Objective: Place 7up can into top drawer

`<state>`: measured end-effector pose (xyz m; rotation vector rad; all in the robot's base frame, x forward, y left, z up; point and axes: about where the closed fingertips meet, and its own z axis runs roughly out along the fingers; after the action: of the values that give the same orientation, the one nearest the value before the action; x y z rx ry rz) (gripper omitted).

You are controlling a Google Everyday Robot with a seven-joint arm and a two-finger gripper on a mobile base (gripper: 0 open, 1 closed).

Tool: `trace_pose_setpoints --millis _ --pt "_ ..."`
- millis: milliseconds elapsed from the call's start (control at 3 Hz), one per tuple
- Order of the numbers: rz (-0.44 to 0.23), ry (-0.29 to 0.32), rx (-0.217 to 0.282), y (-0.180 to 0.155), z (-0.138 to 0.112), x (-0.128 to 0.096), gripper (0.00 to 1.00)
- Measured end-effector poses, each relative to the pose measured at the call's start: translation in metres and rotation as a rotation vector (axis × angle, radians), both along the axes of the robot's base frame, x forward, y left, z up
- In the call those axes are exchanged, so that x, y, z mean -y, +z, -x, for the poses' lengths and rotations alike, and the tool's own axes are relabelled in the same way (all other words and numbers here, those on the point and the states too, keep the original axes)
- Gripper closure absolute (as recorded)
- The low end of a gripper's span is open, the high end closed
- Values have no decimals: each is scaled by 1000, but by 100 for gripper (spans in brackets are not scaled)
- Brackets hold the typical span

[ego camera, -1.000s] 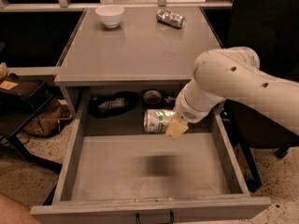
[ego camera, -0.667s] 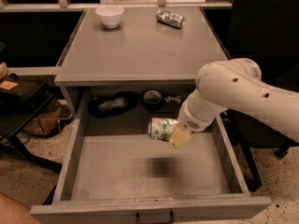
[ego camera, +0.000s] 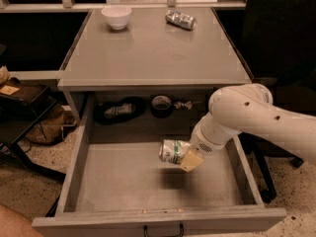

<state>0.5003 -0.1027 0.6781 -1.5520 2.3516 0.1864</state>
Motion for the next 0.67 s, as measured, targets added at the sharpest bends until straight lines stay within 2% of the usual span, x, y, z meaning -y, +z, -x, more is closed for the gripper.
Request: trace_pose_setpoints --millis 333,667 --pt "-64 94 -15 -18 -6 -33 100" --pt "-86 159 3 -24 -11 -58 100"
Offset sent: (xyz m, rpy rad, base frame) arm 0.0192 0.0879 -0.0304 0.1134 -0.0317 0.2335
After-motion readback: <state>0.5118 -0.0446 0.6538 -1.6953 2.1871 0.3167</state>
